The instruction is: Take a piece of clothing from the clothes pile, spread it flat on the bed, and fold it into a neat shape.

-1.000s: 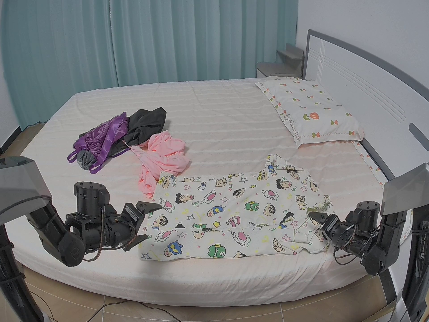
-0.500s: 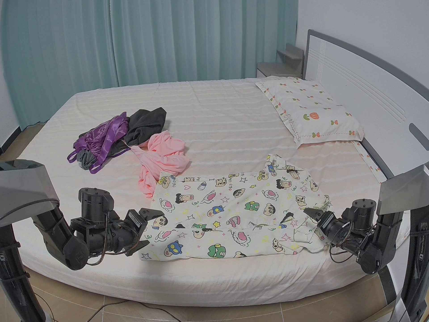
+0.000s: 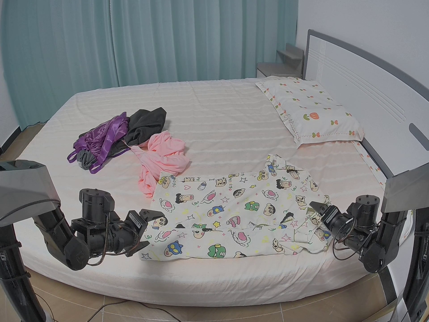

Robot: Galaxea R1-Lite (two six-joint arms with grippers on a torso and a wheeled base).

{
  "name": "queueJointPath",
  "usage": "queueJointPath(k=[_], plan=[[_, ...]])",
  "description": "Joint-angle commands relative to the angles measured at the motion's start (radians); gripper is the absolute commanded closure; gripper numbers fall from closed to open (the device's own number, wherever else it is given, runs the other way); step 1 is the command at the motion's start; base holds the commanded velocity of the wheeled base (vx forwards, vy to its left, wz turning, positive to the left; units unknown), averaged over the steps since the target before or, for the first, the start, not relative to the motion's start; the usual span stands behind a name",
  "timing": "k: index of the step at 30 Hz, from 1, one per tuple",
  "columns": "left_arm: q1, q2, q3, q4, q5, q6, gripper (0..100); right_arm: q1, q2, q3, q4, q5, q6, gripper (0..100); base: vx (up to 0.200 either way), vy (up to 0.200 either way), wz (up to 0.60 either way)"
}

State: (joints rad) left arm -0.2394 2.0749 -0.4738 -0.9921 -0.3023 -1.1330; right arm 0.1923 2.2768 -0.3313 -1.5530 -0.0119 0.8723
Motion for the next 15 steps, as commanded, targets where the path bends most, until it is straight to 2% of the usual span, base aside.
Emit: queueJointPath(k=[1,2,8,15], plan=[[-0.001,0.005,0.000,-0.002,0.000,0.001,0,0.001,-0.010,0.020,-0.018,-0.002,-0.015,0,0.000,0.000,0.00],[-0.001,0.005,0.000,0.000,0.000,0.001,0,0.025,-0.031,0.034,-0.018,0.001,-0.030,0,0.000,0.000,0.00],[-0.001,0.005,0.000,-0.002,0.000,0.001,0,0.098,-0.026,0.051,-0.018,0.006,0.013,0,0.000,0.000,0.00],[-0.001,0.005,0.000,0.000,0.000,0.001,0,0.096,0.082,0.035,-0.018,0.000,0.033,0,0.000,0.000,0.00]])
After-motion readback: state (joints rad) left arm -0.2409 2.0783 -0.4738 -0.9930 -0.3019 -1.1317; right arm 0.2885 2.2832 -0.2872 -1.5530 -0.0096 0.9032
